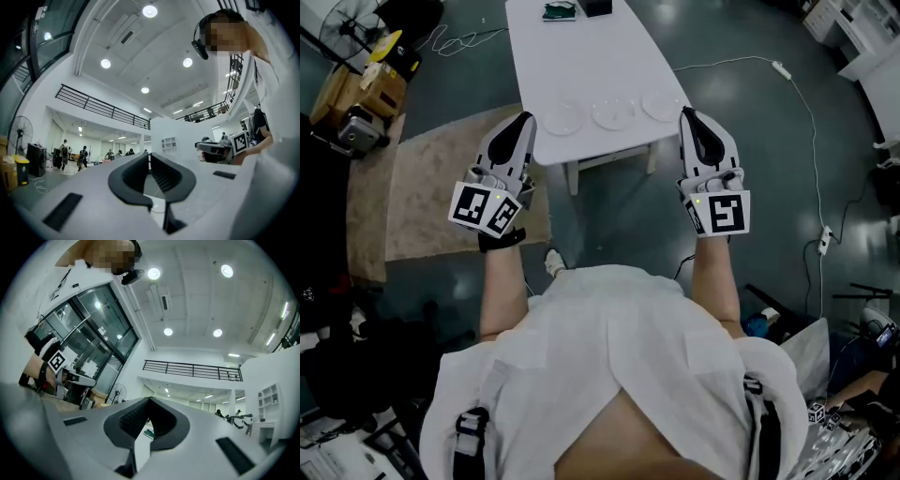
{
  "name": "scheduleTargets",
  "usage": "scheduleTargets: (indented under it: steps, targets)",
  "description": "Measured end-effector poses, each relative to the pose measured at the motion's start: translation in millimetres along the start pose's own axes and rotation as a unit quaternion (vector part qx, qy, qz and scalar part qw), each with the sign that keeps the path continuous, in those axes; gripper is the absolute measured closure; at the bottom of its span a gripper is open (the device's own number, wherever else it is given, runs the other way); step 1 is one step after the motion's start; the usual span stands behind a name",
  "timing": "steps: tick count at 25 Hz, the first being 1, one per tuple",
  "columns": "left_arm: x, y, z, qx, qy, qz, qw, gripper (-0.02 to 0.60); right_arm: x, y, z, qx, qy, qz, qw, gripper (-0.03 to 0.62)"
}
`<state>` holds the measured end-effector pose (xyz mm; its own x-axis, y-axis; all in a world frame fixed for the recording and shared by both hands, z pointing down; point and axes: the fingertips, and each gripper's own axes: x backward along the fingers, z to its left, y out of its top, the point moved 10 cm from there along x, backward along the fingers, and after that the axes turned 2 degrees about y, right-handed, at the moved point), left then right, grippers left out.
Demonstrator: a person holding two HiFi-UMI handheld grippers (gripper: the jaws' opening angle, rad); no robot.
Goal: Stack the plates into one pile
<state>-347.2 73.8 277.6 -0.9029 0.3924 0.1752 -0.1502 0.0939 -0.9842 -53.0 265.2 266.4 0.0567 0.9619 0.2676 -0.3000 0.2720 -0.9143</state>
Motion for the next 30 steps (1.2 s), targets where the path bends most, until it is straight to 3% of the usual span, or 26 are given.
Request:
scheduleTargets:
  steps: [11,18,24,27,30]
  targets:
    - [4.9,-7.3,-28.9,-0.010,-0.021,0.016,0.9996,0.560,20.7,-15.8,10.9,-0.010,0.046,0.042,0.998,0.555]
    - [-1.1,-21.4,-37.9,0.004,-0.049,0.031,0.9983,0.560,31.4,-23.8,15.8,-0.012,0.042,0.063,0.997,0.512]
    - [-41.7,-38.3,-32.4,0.019,-0.075,0.026,0.9967,0.560,27.7,-43.8,2.3,-0.009,0.032,0.090,0.995,0.467]
    - [-76.5,-52.9,-29.3,0.047,-0.084,0.019,0.9952,0.558,17.7,-58.9,-16.1,-0.008,0.029,0.106,0.994,0.457]
    - [-116.8,-63.3,-26.0,0.048,-0.102,0.024,0.9933,0.558,0.9,-77.3,-38.1,-0.007,0.029,0.122,0.992,0.448]
